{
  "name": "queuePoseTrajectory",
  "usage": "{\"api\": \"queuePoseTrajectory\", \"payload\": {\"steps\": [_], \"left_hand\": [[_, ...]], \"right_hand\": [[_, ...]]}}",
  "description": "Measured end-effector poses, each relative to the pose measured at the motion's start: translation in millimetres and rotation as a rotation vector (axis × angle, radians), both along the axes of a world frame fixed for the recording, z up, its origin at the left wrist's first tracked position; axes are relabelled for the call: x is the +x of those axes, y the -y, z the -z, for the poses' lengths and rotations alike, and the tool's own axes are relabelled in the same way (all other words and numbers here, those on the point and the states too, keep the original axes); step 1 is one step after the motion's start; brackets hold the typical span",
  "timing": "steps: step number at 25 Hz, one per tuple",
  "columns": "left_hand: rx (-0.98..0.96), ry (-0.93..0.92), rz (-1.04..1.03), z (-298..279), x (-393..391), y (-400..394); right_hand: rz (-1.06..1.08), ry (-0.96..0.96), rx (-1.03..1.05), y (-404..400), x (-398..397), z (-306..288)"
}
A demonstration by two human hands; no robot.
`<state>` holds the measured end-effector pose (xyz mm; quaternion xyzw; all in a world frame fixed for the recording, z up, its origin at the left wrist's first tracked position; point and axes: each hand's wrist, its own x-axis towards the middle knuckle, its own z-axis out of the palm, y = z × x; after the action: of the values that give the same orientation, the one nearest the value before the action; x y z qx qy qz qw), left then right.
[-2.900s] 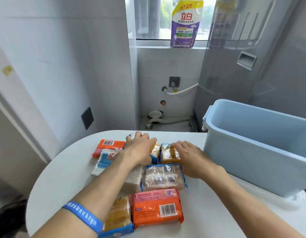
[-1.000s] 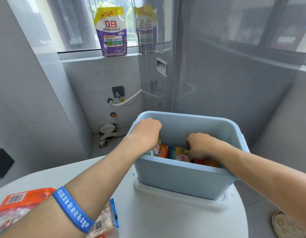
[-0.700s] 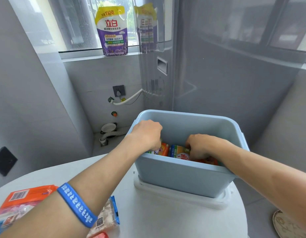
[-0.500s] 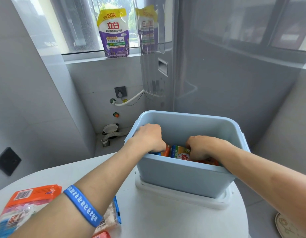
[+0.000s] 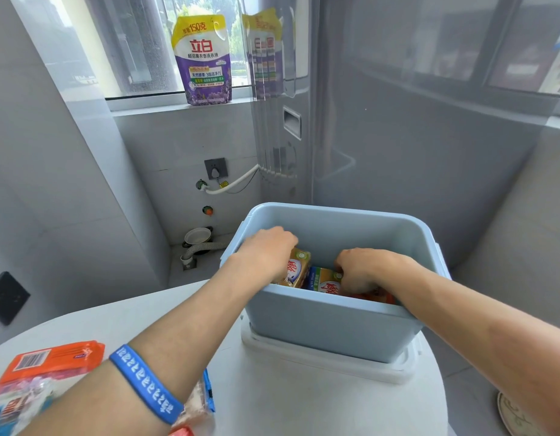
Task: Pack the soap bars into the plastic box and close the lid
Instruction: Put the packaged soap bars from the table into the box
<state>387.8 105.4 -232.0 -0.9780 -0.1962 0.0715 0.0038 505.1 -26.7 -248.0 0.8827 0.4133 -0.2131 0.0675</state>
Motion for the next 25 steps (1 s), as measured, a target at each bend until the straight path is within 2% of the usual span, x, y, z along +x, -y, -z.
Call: {"api": "queuePoseTrajectory", "payload": {"steps": [3, 7, 9, 12, 14, 16, 18, 21, 23, 25], "left_hand": [[-0.096, -0.052, 0.091, -1, 2, -3], [-0.145, -0.074, -0.014, -5, -4, 2], [-0.277, 0.13, -0.019, -18, -21, 8], [-0.465, 0.653, -0.009, -40, -85, 5], [-0.487, 0.786, -0.069, -39, -139, -2], [-0.435, 0.745, -0.232, -21, -196, -14], [-0.368, 0.523, -0.353, 4, -240, -21], [-0.415, 0.089, -0.257, 36, -260, -15], [-0.426, 0.003, -0.21, 51, -260, -12], [-0.407, 0.002, -0.216, 57, -258, -15]], "right_hand": [[-0.023, 0.024, -0.008, 0, 4, 2], [-0.073, 0.004, 0.044, 2, 3, -7], [-0.11, 0.021, 0.171, 6, 0, -20], [-0.182, 0.147, 0.378, 10, -23, -53], [-0.218, 0.208, 0.605, 11, -56, -68], [-0.29, 0.177, 0.855, 9, -111, -68], [-0.423, 0.081, 0.929, 6, -174, -50], [-0.613, -0.147, 0.642, 0, -238, 4], [-0.726, -0.214, 0.439, -3, -256, 34], [-0.784, -0.097, 0.408, -2, -262, 55]]}}
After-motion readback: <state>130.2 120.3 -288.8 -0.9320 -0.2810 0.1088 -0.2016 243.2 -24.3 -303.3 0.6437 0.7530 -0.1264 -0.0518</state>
